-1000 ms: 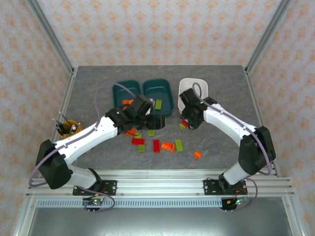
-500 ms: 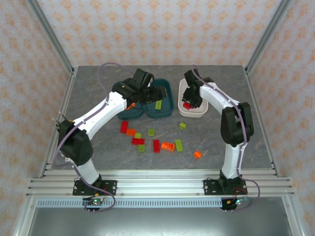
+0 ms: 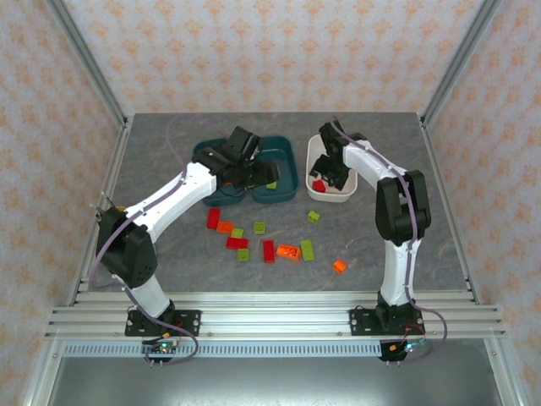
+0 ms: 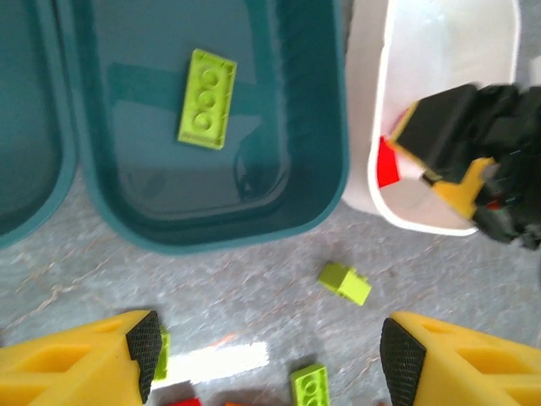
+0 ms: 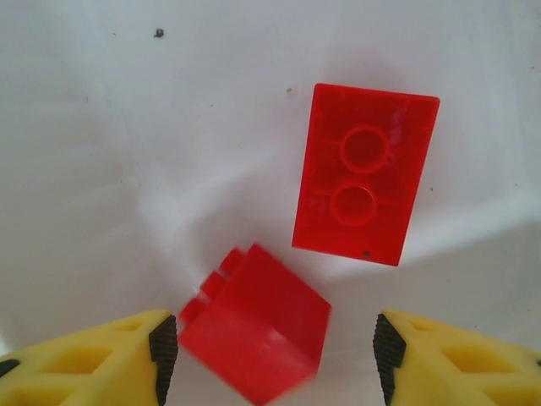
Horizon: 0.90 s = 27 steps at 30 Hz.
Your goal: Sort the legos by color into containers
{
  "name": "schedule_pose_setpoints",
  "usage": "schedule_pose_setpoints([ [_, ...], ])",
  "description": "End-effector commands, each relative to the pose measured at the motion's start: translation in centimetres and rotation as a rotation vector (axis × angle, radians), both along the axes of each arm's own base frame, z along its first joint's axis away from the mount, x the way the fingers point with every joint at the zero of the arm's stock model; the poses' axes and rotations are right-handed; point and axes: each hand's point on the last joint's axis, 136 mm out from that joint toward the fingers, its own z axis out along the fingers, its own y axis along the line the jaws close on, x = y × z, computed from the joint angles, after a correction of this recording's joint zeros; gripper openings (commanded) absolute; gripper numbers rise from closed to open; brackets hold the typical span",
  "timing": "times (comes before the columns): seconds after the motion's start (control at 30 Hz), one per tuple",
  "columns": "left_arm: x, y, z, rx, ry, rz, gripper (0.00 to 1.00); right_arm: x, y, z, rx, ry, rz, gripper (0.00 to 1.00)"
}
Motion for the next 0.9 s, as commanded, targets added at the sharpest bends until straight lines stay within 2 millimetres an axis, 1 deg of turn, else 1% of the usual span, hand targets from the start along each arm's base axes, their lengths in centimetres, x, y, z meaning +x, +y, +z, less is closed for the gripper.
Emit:
schedule_pose_setpoints([
  [0.0, -2.0, 2.5, 0.6, 0.054, 0.013, 0.057, 0.72, -0.3, -0.3, 5.2, -0.009, -0.103, 0.022, 0.65],
  [0.07, -2.9, 3.6, 0.3, 0.079, 0.026, 0.075, 0.72, -0.6, -0.2, 7.1, -0.018, -0.152, 0.046, 0.65],
  [0.13, -3.9, 4.8, -0.1, 0.107, 0.048, 0.099, 0.72, -1.0, 0.4, 9.2, -0.026, -0.216, 0.09, 0.65],
  [0.2, -5.0, 6.1, -0.7, 0.126, 0.077, 0.127, 0.72, -1.6, 1.6, 11.2, -0.025, -0.287, 0.152, 0.65],
  [0.27, -6.0, 7.4, -1.3, 0.136, 0.105, 0.167, 0.72, -2.6, 3.3, 12.9, -0.022, -0.363, 0.235, 0.65],
  [0.3, -6.6, 8.2, -1.7, 0.138, 0.123, 0.203, 0.72, -3.4, 4.5, 13.8, -0.006, -0.408, 0.29, 0.65],
  [0.33, -7.1, 9.0, -2.1, 0.145, 0.143, 0.237, 0.72, -4.1, 5.8, 14.6, 0.015, -0.449, 0.341, 0.65],
  [0.4, -8.6, 11.0, -3.5, 0.151, 0.213, 0.355, 0.74, -6.3, 9.1, 15.7, 0.072, -0.535, 0.476, 0.65],
  [0.5, -9.9, 11.7, -6.1, 0.077, 0.289, 0.5, 0.74, -9.8, 12.8, 15.7, 0.138, -0.611, 0.637, 0.65],
  [0.6, -10.0, 11.6, -8.5, -0.021, 0.323, 0.641, 0.73, -12.7, 15.4, 15.2, 0.215, -0.668, 0.736, 0.66],
  [0.7, -9.1, 11.3, -9.9, -0.093, 0.321, 0.735, 0.72, -14.6, 16.6, 14.9, 0.262, -0.709, 0.783, 0.67],
  [0.77, -8.2, 11.2, -10.3, -0.116, 0.304, 0.77, 0.72, -15.0, 16.8, 14.5, 0.262, -0.693, 0.791, 0.67],
  [0.87, -7.6, 11.4, -11.0, -0.117, 0.296, 0.817, 0.73, -15.2, 16.9, 13.9, 0.262, -0.66, 0.796, 0.67],
])
